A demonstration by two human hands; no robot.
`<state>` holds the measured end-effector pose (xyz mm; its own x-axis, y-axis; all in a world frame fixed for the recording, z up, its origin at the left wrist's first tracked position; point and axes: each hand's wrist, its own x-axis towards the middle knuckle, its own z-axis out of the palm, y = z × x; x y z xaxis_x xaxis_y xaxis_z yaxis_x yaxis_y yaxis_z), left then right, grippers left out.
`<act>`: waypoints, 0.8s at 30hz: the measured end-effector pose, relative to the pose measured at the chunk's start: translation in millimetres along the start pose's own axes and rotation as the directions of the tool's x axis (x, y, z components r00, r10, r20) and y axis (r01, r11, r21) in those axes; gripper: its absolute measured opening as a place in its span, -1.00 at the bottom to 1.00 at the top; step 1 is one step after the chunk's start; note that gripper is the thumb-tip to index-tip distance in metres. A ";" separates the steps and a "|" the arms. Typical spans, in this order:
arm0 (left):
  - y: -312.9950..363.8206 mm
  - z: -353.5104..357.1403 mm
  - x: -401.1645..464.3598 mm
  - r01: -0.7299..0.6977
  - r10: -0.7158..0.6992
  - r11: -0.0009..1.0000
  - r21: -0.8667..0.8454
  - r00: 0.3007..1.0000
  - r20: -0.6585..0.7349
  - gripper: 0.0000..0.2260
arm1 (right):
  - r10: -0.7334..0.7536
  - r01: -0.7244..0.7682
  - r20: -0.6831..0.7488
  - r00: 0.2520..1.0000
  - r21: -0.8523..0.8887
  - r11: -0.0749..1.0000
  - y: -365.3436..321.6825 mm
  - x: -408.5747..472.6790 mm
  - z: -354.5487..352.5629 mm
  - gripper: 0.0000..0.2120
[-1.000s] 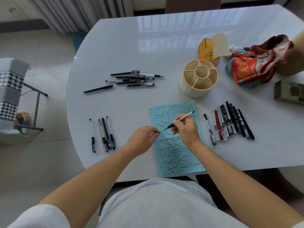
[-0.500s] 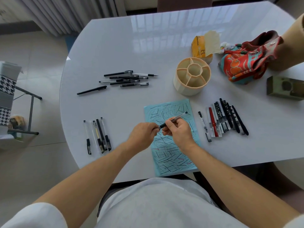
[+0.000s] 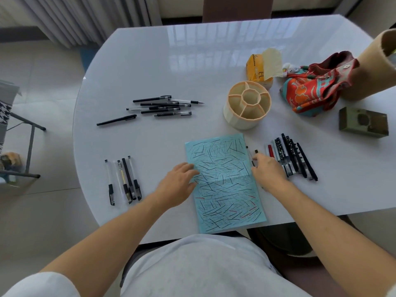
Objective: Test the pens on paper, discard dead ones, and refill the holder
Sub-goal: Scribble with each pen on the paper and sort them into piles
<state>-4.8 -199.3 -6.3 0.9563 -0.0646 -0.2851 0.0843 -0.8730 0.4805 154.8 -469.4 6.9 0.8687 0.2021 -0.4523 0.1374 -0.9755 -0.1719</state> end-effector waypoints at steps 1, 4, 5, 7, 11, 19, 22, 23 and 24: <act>-2.2 2.0 -1.5 -0.020 0.020 1.000 0.023 1.000 -0.002 -0.63 | 0.008 -0.008 -0.025 1.000 -0.035 0.999 3.7 0.6 1.3 -0.83; -7.2 4.8 -2.4 -0.036 0.036 0.999 0.036 0.999 -0.001 -0.62 | 0.072 -0.079 -0.080 0.994 -0.092 0.993 9.3 2.6 1.8 -0.88; -8.7 4.4 -2.2 -0.031 0.032 0.999 0.026 1.000 -0.002 -0.62 | 0.085 -0.094 -0.097 0.992 -0.100 0.990 8.2 2.8 1.5 -0.87; -12.5 2.9 -2.7 -0.008 0.008 1.000 0.010 1.000 -0.018 -0.62 | 0.082 -0.092 -0.129 0.988 -0.077 0.993 -3.6 2.5 -1.5 -0.78; -25.6 -2.5 -6.9 0.170 -0.166 0.982 0.079 0.985 -0.058 -0.60 | -0.107 0.114 -0.180 0.978 0.029 0.993 -66.6 12.8 -9.8 -0.73; -48.3 -19.7 -12.9 0.258 -0.261 0.965 0.039 0.962 0.078 -0.47 | -0.412 0.421 -0.126 0.903 0.056 0.905 -230.8 73.1 -15.8 -0.61; -49.9 -23.8 -11.0 0.257 -0.257 0.966 0.015 0.960 0.110 -0.46 | -0.409 0.399 -0.066 0.910 -0.129 0.908 -260.5 103.2 -14.3 -0.60; -50.9 -24.9 -10.5 0.256 -0.255 0.967 0.008 0.960 0.114 -0.47 | -0.412 0.395 -0.046 0.910 -0.205 0.896 -265.3 109.9 -12.1 -0.61; -51.9 -25.3 -10.2 0.254 -0.253 0.967 0.004 0.961 0.116 -0.47 | -0.420 0.396 -0.032 0.907 -0.273 0.877 -268.0 114.1 -9.4 -0.63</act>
<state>-11.8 -141.0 -7.4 0.8647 0.1021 -0.4918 0.3231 -0.8628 0.3889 221.5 -185.7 9.7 0.7453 0.5901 -0.3103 0.5947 -0.7988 -0.0907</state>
